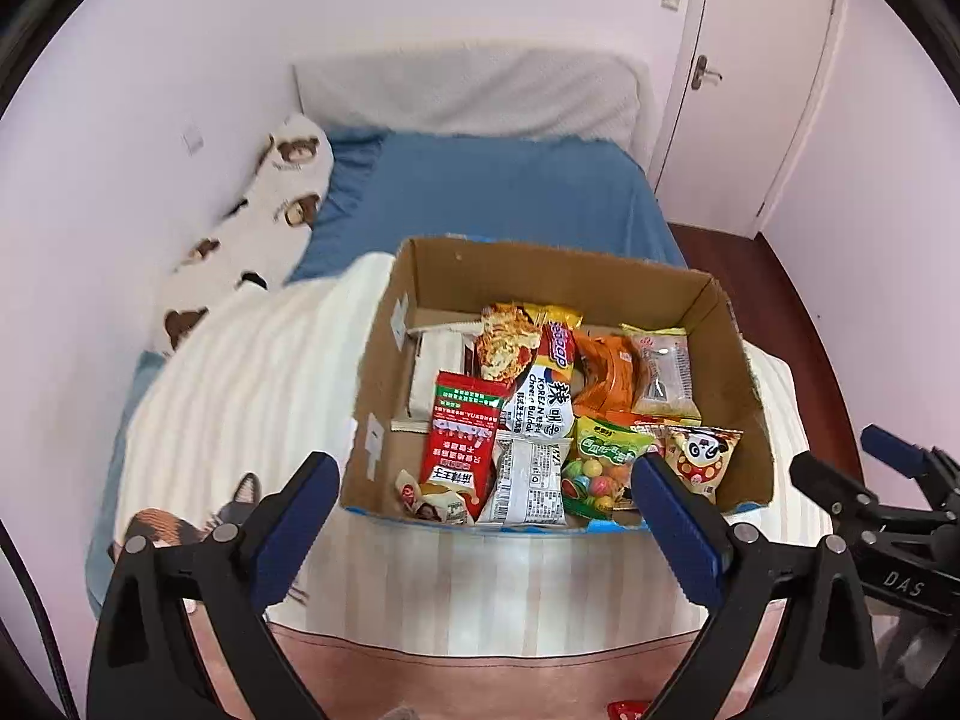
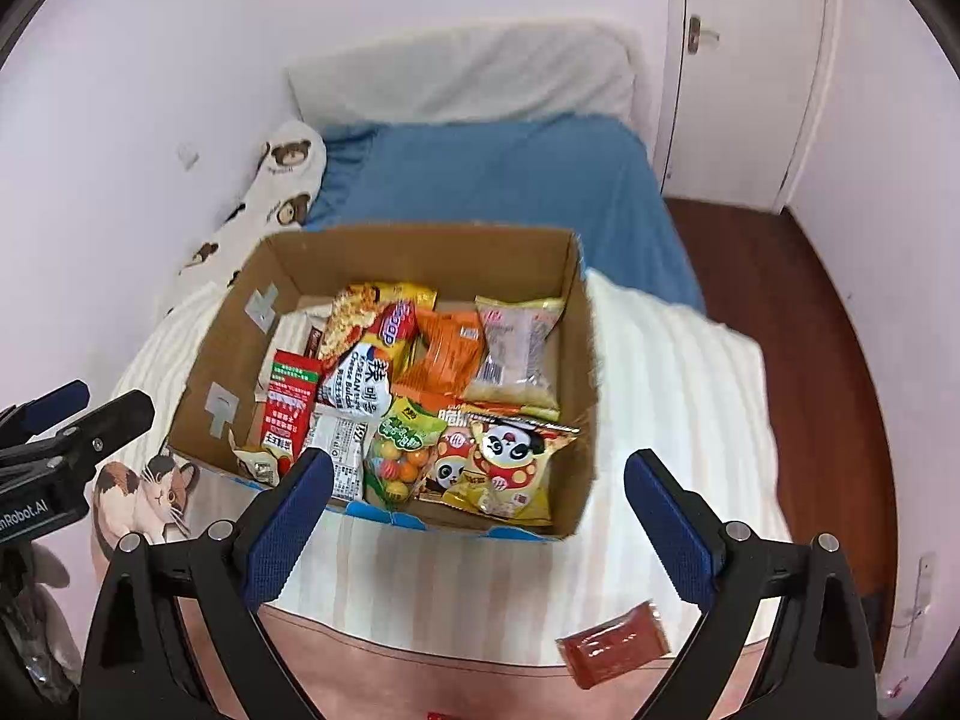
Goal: Organize snacks
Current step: 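Open both tools to drop the packs into the box, then grasp red triangle pack with left tool while right tool grasps brown square packet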
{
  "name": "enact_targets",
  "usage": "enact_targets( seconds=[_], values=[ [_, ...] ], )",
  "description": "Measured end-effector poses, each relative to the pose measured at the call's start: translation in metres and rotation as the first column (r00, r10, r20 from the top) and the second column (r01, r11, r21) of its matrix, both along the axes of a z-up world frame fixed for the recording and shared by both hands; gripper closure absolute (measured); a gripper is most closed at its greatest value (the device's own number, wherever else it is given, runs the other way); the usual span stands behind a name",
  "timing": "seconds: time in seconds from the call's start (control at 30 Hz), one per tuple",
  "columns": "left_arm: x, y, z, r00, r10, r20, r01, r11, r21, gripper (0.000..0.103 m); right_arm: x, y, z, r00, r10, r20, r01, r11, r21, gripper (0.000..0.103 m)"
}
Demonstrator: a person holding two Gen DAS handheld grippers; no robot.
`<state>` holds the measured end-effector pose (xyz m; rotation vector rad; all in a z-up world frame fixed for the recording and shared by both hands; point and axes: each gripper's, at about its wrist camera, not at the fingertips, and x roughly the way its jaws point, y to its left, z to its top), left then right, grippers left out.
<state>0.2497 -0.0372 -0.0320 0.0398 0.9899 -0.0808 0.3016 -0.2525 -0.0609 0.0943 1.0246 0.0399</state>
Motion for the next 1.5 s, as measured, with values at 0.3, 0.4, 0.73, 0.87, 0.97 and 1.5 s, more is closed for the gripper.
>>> enact_targets(
  seconds=[0.3, 0.4, 0.73, 0.87, 0.97, 1.5],
  values=[
    [-0.045, -0.013, 0.030, 0.994, 0.006, 0.112, -0.011, 0.999, 0.048, 0.003, -0.052, -0.011, 0.037, 0.994, -0.024, 0.104, 0.021, 0.999, 0.032, 0.004],
    [-0.056, -0.016, 0.034, 0.992, 0.013, 0.125, -0.020, 0.999, 0.048, 0.003, -0.064, -0.016, 0.046, 0.991, -0.034, 0.126, 0.026, 0.998, 0.059, 0.004],
    [-0.086, -0.051, 0.001, 0.996, -0.065, 0.066, 0.061, 0.997, 0.051, 0.003, -0.102, -0.076, 0.020, 0.994, -0.100, 0.042, 0.088, 0.972, 0.220, 0.004],
    [-0.096, -0.072, -0.047, 0.995, -0.091, -0.045, 0.094, 0.993, 0.070, 0.003, -0.111, -0.110, -0.028, 0.987, -0.125, -0.096, 0.142, 0.971, 0.193, 0.004],
    [-0.105, -0.084, -0.095, 0.981, -0.093, -0.172, 0.103, 0.993, 0.053, 0.003, -0.111, -0.137, -0.085, 0.955, -0.146, -0.259, 0.210, 0.948, 0.238, 0.004],
    [-0.138, -0.090, -0.219, 0.884, 0.043, -0.465, -0.019, 0.998, 0.057, 0.003, -0.086, -0.152, -0.264, 0.774, -0.279, -0.569, 0.496, 0.825, 0.271, 0.030]
  ],
)
